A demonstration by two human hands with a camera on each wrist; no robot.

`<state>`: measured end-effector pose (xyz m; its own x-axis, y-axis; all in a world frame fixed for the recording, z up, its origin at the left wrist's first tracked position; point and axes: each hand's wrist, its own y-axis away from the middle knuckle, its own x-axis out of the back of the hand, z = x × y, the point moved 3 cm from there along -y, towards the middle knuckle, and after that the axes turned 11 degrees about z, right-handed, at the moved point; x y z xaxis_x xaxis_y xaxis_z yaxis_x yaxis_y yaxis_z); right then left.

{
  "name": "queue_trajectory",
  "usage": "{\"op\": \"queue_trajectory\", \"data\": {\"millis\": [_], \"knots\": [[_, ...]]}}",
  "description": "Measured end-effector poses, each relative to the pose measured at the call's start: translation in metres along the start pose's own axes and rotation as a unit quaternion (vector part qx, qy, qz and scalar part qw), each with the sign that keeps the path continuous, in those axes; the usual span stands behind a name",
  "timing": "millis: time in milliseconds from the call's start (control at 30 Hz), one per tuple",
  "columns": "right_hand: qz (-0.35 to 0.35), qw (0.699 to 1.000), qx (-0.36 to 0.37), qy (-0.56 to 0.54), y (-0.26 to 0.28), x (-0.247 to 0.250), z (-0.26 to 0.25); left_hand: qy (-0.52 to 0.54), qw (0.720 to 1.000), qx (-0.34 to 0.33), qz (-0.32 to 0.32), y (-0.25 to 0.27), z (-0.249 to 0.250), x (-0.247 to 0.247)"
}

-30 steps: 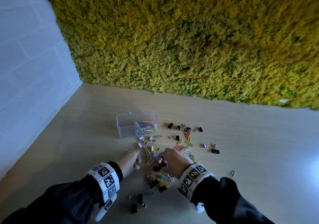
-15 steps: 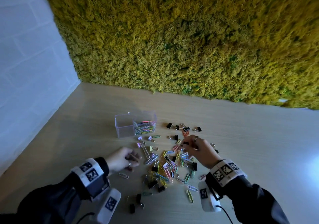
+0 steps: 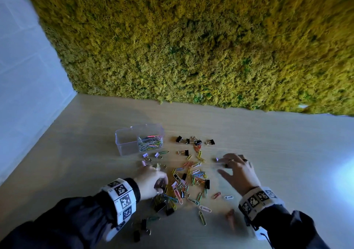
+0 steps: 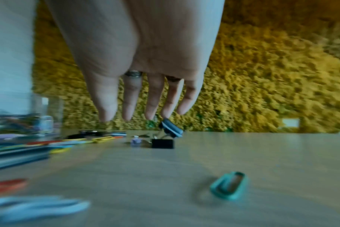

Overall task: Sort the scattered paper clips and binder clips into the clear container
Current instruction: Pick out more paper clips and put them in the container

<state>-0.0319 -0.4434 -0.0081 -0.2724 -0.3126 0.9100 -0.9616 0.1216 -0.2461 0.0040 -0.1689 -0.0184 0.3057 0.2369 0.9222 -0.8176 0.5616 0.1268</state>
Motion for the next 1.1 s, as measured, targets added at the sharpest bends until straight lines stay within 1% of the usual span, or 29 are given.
{"op": "queue_trajectory", "data": {"millis": [33, 100, 167, 200, 267, 333, 400, 467, 533, 600, 633, 700, 767, 867, 933, 967, 1033, 1100], "knots": [[-0.014, 1.0, 0.026, 0.004, 0.006, -0.002, -0.009, -0.013, 1.0, -0.006, 0.006, -0.001, 0.0, -0.002], [-0.088, 0.994, 0.06, 0.011, 0.014, -0.009, -0.026, -0.035, 0.999, -0.016, 0.014, -0.001, 0.001, -0.003], [-0.172, 0.983, 0.057, 0.014, 0.018, -0.017, -0.035, -0.074, 0.997, -0.032, 0.016, 0.0, 0.003, -0.005], [-0.2, 0.979, 0.042, -0.007, 0.018, -0.02, -0.039, -0.102, 0.994, -0.042, 0.016, 0.0, 0.003, -0.006], [-0.225, 0.972, 0.025, -0.061, 0.018, -0.023, -0.041, -0.137, 0.989, -0.055, 0.011, 0.002, 0.005, -0.006], [-0.233, 0.968, 0.023, -0.088, 0.018, -0.026, -0.04, -0.107, 0.993, -0.055, 0.017, 0.003, 0.004, -0.003], [-0.224, 0.966, 0.014, -0.126, 0.017, -0.022, -0.035, -0.015, 0.998, -0.045, 0.045, 0.004, 0.004, 0.008], [-0.195, 0.969, -0.007, -0.15, 0.01, -0.014, -0.025, 0.088, 0.994, -0.022, 0.067, 0.002, 0.005, 0.023], [-0.121, 0.981, -0.039, -0.148, -0.003, -0.001, -0.01, 0.156, 0.985, -0.007, 0.074, -0.008, 0.011, 0.036], [-0.047, 0.985, -0.086, -0.143, -0.02, 0.009, 0.01, 0.179, 0.981, 0.001, 0.079, -0.03, 0.02, 0.042], [-0.026, 0.983, -0.114, -0.139, -0.029, 0.011, 0.019, 0.18, 0.98, 0.01, 0.085, -0.044, 0.023, 0.043], [-0.015, 0.981, -0.149, -0.121, -0.045, 0.009, 0.032, 0.171, 0.98, 0.039, 0.097, -0.073, 0.032, 0.042], [-0.022, 0.983, -0.152, -0.101, -0.059, 0.003, 0.036, 0.143, 0.982, 0.068, 0.1, -0.097, 0.039, 0.039], [-0.038, 0.99, -0.122, -0.064, -0.072, -0.006, 0.029, 0.073, 0.987, 0.102, 0.096, -0.118, 0.043, 0.034], [-0.045, 0.996, -0.072, -0.02, -0.072, -0.01, 0.014, 0.035, 0.99, 0.108, 0.079, -0.122, 0.038, 0.03], [-0.055, 0.997, -0.044, -0.018, -0.071, -0.013, 0.002, 0.026, 0.992, 0.105, 0.065, -0.122, 0.036, 0.028], [-0.103, 0.994, 0.019, -0.021, -0.067, -0.024, -0.025, 0.022, 0.995, 0.092, 0.041, -0.117, 0.031, 0.023], [-0.182, 0.981, 0.064, 0.01, -0.065, -0.041, -0.044, 0.027, 0.995, 0.087, 0.027, -0.107, 0.027, 0.02]]}}
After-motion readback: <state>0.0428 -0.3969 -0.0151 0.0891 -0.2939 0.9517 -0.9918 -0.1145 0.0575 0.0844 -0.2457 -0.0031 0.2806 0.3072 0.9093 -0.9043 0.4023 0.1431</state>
